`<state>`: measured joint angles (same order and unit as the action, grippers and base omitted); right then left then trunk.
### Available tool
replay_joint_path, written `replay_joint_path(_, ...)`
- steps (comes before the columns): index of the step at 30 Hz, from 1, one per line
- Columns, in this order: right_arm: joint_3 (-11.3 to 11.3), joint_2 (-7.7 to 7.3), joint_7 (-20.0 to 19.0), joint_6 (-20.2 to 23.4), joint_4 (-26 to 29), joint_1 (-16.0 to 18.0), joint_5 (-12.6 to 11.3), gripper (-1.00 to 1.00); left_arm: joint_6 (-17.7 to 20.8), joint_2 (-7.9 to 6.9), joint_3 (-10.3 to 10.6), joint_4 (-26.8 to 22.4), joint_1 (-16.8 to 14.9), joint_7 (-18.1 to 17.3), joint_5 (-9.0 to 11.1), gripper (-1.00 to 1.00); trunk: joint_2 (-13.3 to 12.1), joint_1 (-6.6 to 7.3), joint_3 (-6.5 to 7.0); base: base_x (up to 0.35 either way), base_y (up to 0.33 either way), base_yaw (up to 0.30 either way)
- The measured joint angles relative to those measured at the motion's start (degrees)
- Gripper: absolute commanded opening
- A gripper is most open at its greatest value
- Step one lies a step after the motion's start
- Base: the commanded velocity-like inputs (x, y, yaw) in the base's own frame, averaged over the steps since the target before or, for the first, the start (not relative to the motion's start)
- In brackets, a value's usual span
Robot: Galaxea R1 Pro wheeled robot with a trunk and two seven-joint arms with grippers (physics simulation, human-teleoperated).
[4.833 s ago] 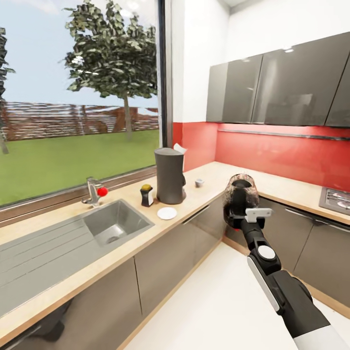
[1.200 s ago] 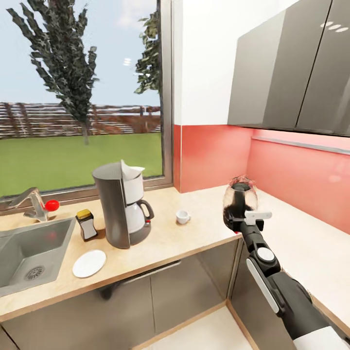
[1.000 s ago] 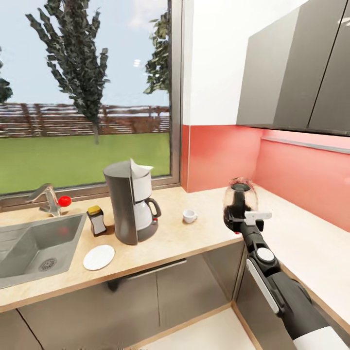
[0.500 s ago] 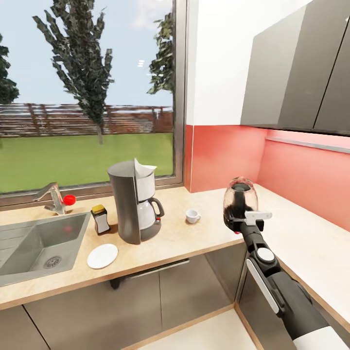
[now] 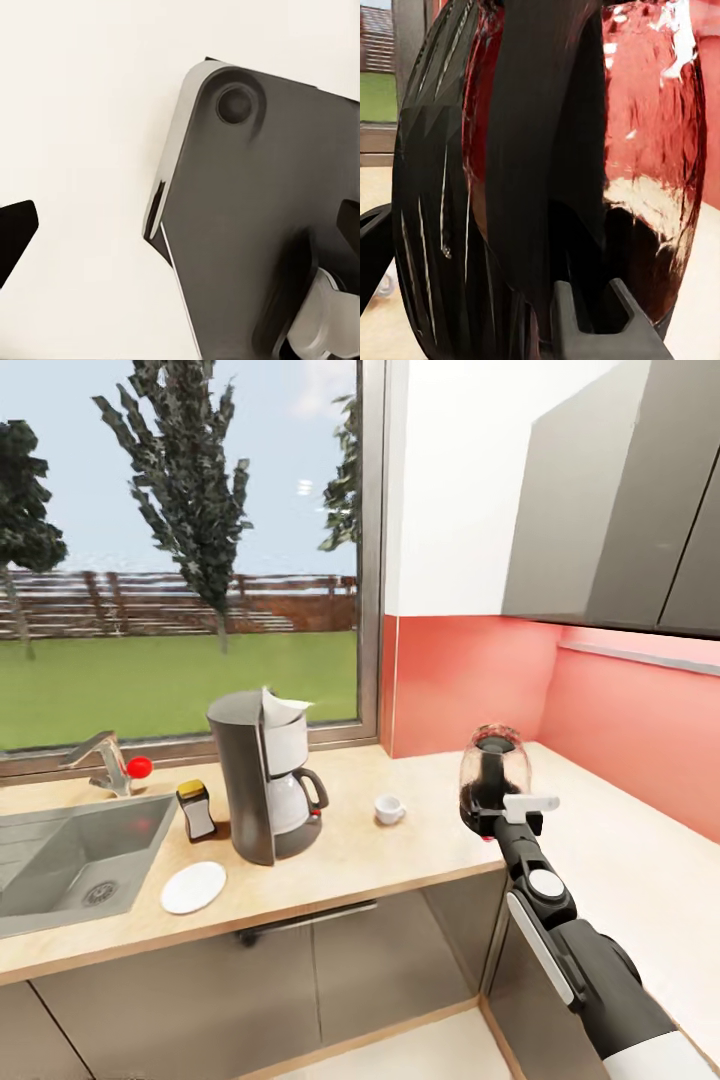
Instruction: Set up a coffee station on the kitchen countertop: keep the coffee maker on the countertop, move the bottle of coffee from the kitchen shelf to the counter next to the coffee maker, place a paper coffee filter on top of the coffee maker, put the saucer next to the coffee maker with the coffee cup on the saucer, and place the electric kettle next to the coffee maker.
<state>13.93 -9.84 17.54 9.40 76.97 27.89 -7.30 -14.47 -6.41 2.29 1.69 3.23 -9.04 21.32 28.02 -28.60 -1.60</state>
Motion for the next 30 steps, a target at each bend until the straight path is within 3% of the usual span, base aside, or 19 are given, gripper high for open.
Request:
replay_joint_path(11,0.02,-0.04,-1.09,0.00,-0.04,-0.01,-0.06,-1.00,0.00,-0.08,-0.03,0.02,-0.02,0.00,0.00,1.00,0.00,0.00,-0.54,0.111,-0.264,0.154)
replay_joint_path(12,-0.51,-0.12,-5.76,0.10,-1.00,0.00,0.31,-1.00,-0.01,-0.08,0.07,0.00,0.00,0.00,-0.01,1.00,0.00,0.00,-0.55,0.052,-0.113,0.005)
replay_joint_path(13,-0.54,-0.15,-14.11,0.03,-1.55,0.00,0.17,-1.00,-0.02,-0.08,0.11,0.01,-0.03,0.00,-0.01,1.00,-0.01,-0.01,-0.55,0.033,-0.072,0.003)
replay_joint_path(14,0.51,-0.23,-19.35,-0.02,-1.90,-0.01,0.00,-1.00,-0.03,-0.08,0.15,0.03,-0.04,0.00,-0.01,1.00,0.00,-0.01,-0.55,0.017,-0.037,0.002)
replay_joint_path(17,-2.91,-0.26,-27.16,0.16,-2.51,0.11,0.26,-1.00,-0.03,-0.03,0.11,0.03,-0.04,-0.05,-0.04,1.00,0.00,-0.01,-0.55,0.006,-0.013,0.001)
replay_joint_path(23,-3.16,0.12,-30.89,0.42,-1.57,1.58,0.31,-1.00,-0.03,-0.03,0.09,0.02,-0.04,-0.16,-0.76,1.00,0.00,-0.01,-0.54,0.000,-0.001,0.000)
replay_joint_path(27,-3.16,0.25,-31.42,0.42,-1.01,1.73,0.32,-1.00,-0.03,-0.05,0.14,0.02,-0.03,-0.17,-0.78,1.00,0.00,-0.01,-0.54,0.000,0.000,0.000)
replay_joint_path(30,-3.13,1.66,-31.59,0.43,-0.24,1.77,0.21,-1.00,0.04,-0.08,0.15,0.03,-0.02,-0.13,-0.34,1.00,0.00,-0.01,-0.54,0.000,0.000,0.000)
